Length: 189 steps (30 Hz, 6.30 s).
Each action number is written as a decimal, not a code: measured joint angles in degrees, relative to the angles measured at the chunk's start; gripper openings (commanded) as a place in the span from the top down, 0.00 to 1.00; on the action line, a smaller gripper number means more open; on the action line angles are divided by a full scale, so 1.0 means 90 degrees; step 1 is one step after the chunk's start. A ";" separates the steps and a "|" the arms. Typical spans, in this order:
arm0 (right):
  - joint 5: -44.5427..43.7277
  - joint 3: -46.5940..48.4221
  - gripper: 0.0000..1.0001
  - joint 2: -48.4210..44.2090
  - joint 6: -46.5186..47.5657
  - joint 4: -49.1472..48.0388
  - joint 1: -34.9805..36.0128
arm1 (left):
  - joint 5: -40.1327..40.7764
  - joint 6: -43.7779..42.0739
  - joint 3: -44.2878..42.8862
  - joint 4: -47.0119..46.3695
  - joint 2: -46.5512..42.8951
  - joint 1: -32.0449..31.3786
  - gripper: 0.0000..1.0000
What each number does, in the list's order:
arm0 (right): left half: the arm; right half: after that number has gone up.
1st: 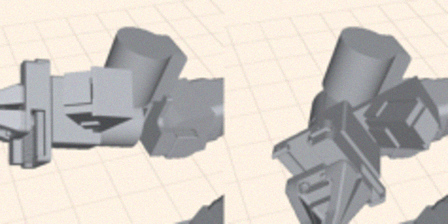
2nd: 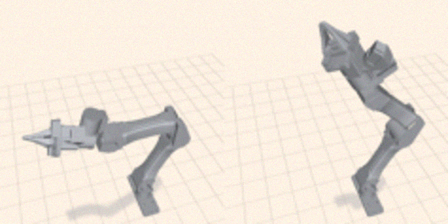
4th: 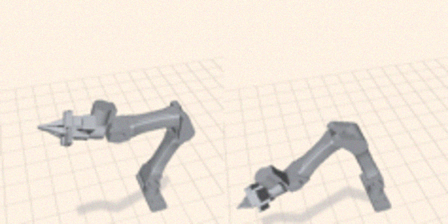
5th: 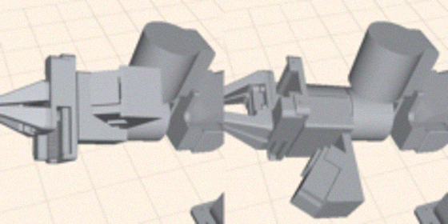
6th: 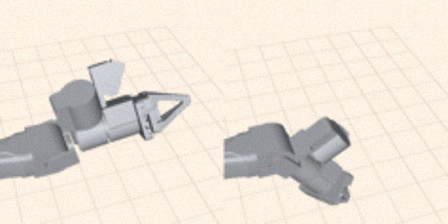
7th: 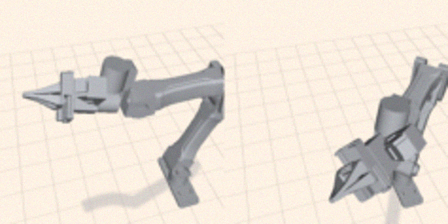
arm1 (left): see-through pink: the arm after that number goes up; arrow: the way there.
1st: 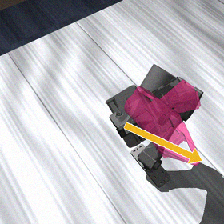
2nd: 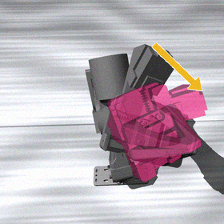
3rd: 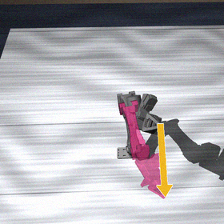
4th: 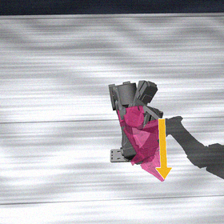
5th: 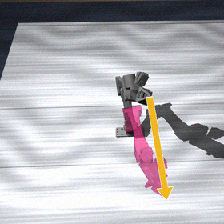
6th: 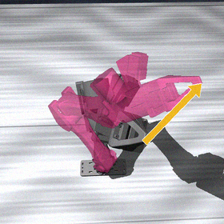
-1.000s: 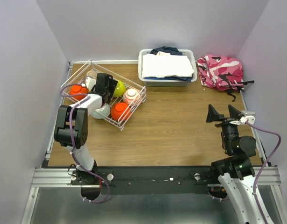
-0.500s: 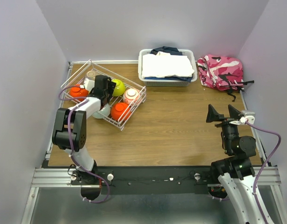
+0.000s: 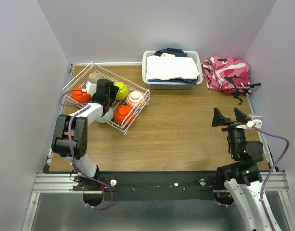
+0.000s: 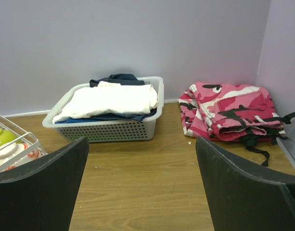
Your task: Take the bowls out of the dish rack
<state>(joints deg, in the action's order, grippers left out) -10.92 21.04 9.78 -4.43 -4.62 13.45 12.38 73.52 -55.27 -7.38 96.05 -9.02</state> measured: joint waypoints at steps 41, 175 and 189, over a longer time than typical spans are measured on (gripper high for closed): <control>0.0007 0.0046 0.00 0.0323 0.0000 0.0095 0.0000 | 0.0408 -0.3126 -0.0301 0.1535 -0.1724 -0.0019 0.71; -0.1707 0.2460 0.98 0.8427 -0.3521 0.0100 -0.0542 | 0.0221 -0.7121 -0.0321 0.2059 -0.3356 -0.3529 0.01; -0.1394 0.2174 0.24 0.8837 -0.3859 -0.0386 -0.0831 | 0.0476 -0.6448 0.0204 0.2307 -0.3456 -0.2489 0.01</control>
<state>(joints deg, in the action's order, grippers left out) -23.46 40.60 89.32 -39.16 -8.10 5.98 16.67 15.49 -53.43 13.39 64.95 -31.42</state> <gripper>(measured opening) 0.569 0.988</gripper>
